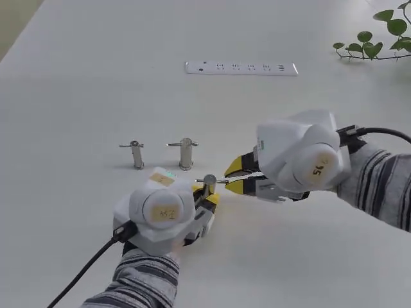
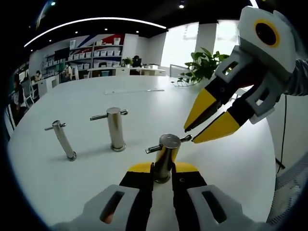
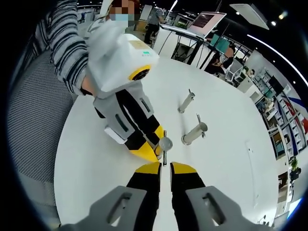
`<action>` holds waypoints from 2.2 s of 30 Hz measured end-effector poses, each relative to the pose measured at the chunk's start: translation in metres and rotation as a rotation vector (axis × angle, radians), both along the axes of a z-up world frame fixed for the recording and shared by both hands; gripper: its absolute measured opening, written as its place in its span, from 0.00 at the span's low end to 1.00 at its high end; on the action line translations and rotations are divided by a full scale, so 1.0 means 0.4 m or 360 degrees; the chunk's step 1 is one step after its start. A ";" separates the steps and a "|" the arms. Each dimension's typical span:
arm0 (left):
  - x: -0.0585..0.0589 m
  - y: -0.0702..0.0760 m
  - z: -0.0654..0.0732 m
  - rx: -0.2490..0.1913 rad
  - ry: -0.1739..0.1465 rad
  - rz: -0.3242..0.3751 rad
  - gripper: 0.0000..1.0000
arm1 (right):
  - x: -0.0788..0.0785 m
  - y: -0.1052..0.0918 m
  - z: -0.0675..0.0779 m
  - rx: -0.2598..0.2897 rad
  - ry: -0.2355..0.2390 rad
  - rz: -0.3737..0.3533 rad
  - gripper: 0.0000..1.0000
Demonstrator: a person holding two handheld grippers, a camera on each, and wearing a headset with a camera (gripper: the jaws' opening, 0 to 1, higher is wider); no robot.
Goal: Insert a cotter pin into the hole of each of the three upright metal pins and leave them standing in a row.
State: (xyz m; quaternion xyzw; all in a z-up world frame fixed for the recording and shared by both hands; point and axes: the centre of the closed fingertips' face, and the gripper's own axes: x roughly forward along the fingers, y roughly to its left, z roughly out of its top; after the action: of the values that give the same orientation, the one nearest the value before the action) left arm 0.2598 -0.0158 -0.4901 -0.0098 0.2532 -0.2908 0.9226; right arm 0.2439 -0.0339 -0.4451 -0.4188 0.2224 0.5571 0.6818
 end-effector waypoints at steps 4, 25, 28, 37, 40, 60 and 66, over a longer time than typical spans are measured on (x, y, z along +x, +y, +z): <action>0.000 0.000 -0.001 -0.0007 0.0006 0.0024 0.11 | 0.001 -0.005 -0.002 0.0019 0.0045 -0.0059 0.00; -0.001 0.002 -0.005 -0.0024 0.0023 0.0064 0.11 | 0.003 0.025 -0.013 0.0028 0.0054 -0.0042 0.00; -0.001 0.002 -0.005 -0.0023 0.0025 0.0062 0.11 | 0.003 0.025 -0.013 0.0028 0.0056 -0.0045 0.00; -0.005 0.004 -0.011 0.0036 0.0012 0.0029 0.12 | 0.001 0.027 -0.015 0.0038 0.0098 -0.0082 0.05; -0.007 0.013 -0.013 0.0070 0.0006 0.0010 0.15 | 0.005 0.030 -0.007 0.0062 0.0112 -0.0103 0.08; -0.053 0.034 0.053 0.0050 -0.0052 -0.0192 0.52 | 0.009 0.095 -0.028 0.0192 0.0354 -0.0248 0.13; -0.068 0.046 0.066 0.0058 -0.0062 -0.0220 0.59 | 0.012 0.105 -0.041 0.0207 0.0393 -0.0268 0.11</action>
State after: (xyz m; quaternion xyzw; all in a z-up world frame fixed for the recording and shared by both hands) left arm 0.2326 0.0027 -0.4639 0.0302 0.2404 -0.3493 0.9051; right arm 0.2488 0.0080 -0.4616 -0.2820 0.3023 0.5583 0.7193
